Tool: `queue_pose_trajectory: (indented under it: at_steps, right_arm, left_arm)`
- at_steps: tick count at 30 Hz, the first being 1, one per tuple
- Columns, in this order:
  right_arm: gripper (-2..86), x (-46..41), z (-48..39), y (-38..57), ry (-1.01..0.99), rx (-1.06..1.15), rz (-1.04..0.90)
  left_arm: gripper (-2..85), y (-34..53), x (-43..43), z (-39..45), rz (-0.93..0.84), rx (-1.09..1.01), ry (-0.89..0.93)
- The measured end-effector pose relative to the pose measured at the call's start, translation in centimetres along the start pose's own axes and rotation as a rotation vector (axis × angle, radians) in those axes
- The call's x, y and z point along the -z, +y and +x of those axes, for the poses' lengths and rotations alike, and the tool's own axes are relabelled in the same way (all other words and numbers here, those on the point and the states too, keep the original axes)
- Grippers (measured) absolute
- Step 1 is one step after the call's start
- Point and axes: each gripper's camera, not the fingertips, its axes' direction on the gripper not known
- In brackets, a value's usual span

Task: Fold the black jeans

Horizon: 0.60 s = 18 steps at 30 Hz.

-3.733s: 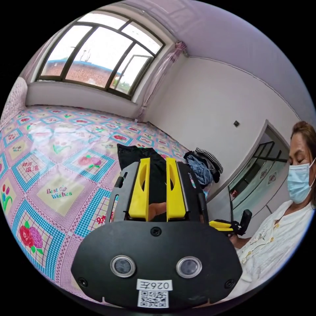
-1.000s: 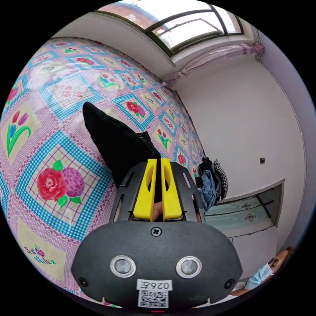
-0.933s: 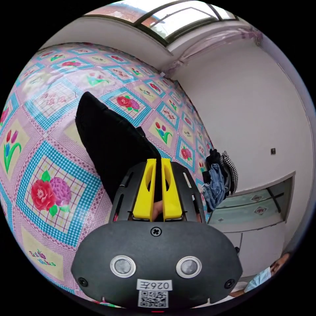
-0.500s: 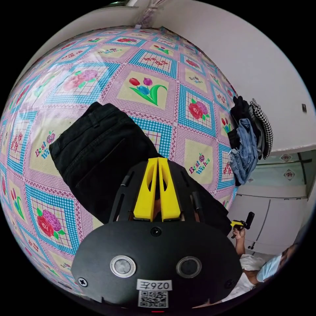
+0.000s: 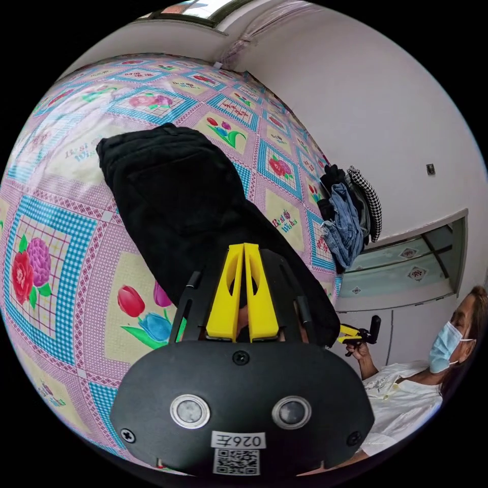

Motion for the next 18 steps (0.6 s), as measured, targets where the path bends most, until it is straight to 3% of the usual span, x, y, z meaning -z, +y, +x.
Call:
queue_pose_trajectory:
  at_steps: [2, 6, 8, 11, 13, 18]
  right_arm:
    - [3.6, -2.3, -2.0, -1.1, 0.084, 0.029, -0.086]
    - [-0.7, 1.0, -5.4, -2.0, 0.031, 0.029, 0.015]
    - [-0.5, 2.9, -5.7, -1.7, 0.070, 0.007, 0.076]
    - [2.6, -1.6, -2.9, -1.9, 0.150, -0.092, -0.119]
    - [6.4, -3.0, -2.6, -1.6, 0.197, -0.139, -0.149]
    - [9.9, -1.6, -6.9, -1.7, 0.246, -0.120, 0.045]
  left_arm:
    - [-1.0, 2.0, -0.4, 0.1, 0.005, 0.004, 0.050]
    - [-1.0, 6.0, 0.5, 0.5, 0.003, -0.029, 0.111]
    - [-0.9, 7.5, 1.2, 0.4, 0.006, -0.052, 0.093]
    - [-0.7, 10.2, 2.0, -0.7, -0.003, -0.044, 0.084]
    - [-0.2, 12.3, 3.0, -1.8, 0.000, -0.026, 0.150]
    - [4.2, 17.8, 4.6, -2.9, 0.003, -0.002, 0.200]
